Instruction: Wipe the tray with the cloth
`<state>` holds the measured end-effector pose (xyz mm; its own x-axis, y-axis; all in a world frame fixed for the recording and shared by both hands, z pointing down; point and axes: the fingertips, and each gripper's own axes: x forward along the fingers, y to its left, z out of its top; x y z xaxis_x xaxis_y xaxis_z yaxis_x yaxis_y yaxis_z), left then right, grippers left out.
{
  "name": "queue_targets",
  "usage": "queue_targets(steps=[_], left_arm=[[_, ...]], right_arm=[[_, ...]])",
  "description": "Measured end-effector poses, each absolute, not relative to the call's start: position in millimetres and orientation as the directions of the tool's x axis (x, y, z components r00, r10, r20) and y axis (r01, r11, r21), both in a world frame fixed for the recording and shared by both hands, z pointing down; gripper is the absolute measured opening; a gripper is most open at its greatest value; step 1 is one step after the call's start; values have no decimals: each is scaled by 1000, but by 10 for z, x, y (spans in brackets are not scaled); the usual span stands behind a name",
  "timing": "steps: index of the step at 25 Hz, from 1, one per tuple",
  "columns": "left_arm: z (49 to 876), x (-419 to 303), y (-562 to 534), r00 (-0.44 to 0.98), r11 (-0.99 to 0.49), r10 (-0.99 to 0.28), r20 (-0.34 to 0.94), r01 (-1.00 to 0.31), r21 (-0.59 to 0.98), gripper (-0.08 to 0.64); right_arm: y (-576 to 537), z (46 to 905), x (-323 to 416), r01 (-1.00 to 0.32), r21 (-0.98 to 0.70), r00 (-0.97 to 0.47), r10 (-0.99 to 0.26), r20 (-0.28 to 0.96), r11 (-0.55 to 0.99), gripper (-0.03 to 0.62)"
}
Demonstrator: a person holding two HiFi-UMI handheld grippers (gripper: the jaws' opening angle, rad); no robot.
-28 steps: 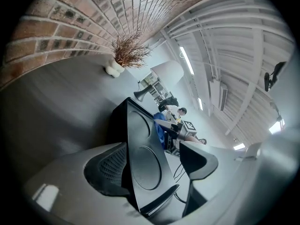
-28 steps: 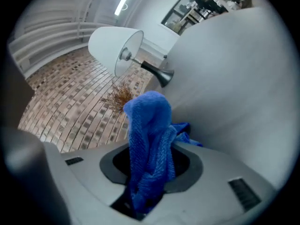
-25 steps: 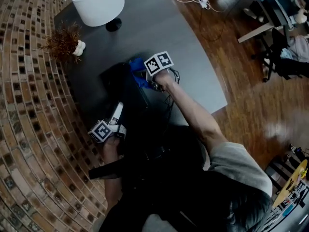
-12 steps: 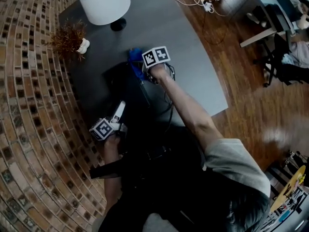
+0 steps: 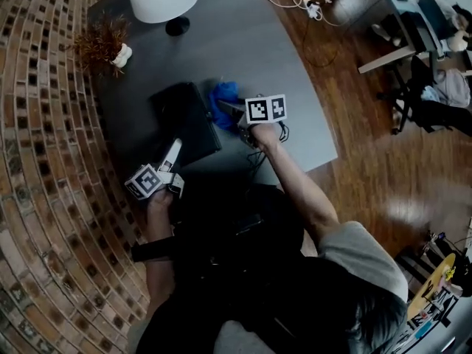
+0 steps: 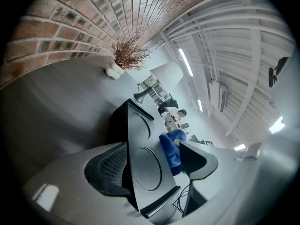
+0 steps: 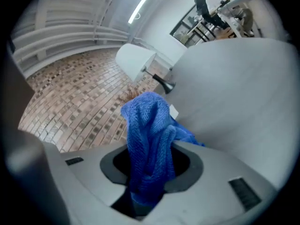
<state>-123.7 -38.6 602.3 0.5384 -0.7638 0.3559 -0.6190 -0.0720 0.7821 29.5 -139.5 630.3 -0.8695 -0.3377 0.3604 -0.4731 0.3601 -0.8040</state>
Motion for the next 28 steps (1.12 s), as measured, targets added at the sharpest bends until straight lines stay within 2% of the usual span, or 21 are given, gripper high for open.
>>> queue_targets(steps=[4, 8, 9, 10, 12, 14, 18, 22, 23, 25, 28], left_arm=[[6042, -1259, -366, 514, -53, -778, 362, -628, 777, 348], [6043, -1278, -380, 486, -32, -804, 342, -610, 792, 347], [6043, -1291, -375, 481, -28, -808, 340, -608, 794, 347], [6043, -1303, -371, 477, -25, -811, 338, -606, 795, 347], [6046, -1312, -382, 475, -25, -816, 329, -598, 801, 347], [6064, -1309, -385, 476, -24, -819, 321, -586, 810, 347], [6073, -1297, -363, 473, -22, -821, 318, -584, 812, 347], [6091, -1354, -383, 459, -14, -827, 324, -592, 805, 348], [6097, -1359, -380, 460, -11, -829, 317, -581, 814, 347], [6085, -1339, -374, 462, -5, -833, 303, -556, 831, 347], [6097, -1312, -352, 452, 25, -835, 312, -536, 844, 347]], right_arm=[[-827, 6680, 12, -459, -839, -886, -226, 405, 294, 127], [-163, 6691, 216, -464, -816, -859, 52, 510, 345, 127], [-173, 6639, 250, -463, -807, -857, 46, 513, 366, 127], [-296, 6557, 262, -464, -799, -867, -10, 498, 382, 127], [-713, 6382, 236, -470, -791, -883, -186, 432, 392, 127], [-979, 6332, 132, -464, -797, -882, -289, 373, 388, 129], [-583, 6449, -6, -417, -840, -908, -194, 370, 347, 129], [86, 6617, 247, -427, -841, -884, 46, 466, 332, 129], [88, 6659, 320, -450, -817, -863, 58, 501, 361, 129], [-221, 6689, 428, -519, -754, -834, -46, 550, 403, 129], [-908, 6654, 380, -581, -732, -813, -277, 512, 355, 129]])
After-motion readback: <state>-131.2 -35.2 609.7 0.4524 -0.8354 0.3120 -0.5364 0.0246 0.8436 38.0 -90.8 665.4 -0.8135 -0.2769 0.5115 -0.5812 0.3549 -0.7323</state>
